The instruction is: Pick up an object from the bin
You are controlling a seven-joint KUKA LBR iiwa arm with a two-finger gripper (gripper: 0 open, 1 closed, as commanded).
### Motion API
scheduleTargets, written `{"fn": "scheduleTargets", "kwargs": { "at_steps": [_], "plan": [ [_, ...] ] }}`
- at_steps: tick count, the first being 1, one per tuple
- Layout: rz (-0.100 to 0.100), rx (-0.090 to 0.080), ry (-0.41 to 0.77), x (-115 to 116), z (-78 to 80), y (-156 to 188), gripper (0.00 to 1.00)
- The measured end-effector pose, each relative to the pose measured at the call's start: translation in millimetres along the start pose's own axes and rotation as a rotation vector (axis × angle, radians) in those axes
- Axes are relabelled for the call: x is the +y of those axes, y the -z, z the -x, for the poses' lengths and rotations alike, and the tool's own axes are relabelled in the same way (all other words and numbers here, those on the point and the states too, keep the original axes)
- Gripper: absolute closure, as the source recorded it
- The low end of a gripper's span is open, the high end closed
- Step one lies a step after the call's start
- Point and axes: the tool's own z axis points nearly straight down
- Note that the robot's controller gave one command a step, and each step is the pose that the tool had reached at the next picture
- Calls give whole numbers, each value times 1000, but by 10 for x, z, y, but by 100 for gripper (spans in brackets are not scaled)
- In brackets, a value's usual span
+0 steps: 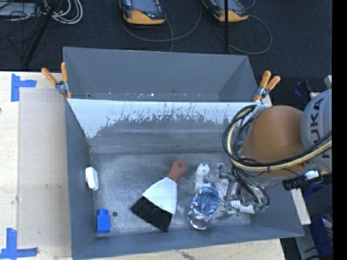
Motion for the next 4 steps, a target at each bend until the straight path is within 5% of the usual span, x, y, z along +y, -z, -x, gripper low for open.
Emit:
{"fn": "scheduleTargets", "kwargs": {
  "at_steps": [1, 2, 3, 4],
  "plan": [
    [2, -16, -108, 179, 133, -848, 100],
    [2, -15, -107, 180, 131, -848, 100],
    [0, -2, -119, -28, 255, 235, 100],
    [0, -2, -119, -27, 255, 235, 100]
  ]
}}
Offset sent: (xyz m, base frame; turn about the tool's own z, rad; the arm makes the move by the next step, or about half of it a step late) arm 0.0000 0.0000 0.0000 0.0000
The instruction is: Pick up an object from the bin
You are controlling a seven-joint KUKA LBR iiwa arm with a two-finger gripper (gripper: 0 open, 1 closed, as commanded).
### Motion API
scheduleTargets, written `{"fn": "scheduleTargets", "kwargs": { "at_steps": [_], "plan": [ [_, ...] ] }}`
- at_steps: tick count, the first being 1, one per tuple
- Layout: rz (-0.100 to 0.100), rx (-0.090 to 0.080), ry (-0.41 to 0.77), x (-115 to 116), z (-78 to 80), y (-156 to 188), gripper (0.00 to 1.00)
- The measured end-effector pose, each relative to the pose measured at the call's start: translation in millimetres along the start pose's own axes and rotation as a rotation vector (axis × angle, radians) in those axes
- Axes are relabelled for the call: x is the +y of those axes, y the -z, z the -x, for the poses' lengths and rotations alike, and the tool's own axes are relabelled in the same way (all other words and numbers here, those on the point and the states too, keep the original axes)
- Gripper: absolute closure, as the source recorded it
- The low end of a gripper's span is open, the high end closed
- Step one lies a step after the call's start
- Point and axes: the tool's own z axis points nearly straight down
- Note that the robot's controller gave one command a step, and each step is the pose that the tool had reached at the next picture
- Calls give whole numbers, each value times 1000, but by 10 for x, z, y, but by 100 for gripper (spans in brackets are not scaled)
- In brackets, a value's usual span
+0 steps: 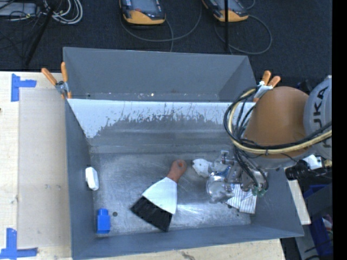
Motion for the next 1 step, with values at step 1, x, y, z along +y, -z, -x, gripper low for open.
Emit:
{"fn": "scheduleTargets", "kwargs": {
  "at_steps": [1],
  "plan": [
    [0, 2, -10, 37, 17, 209, 100]
  ]
}}
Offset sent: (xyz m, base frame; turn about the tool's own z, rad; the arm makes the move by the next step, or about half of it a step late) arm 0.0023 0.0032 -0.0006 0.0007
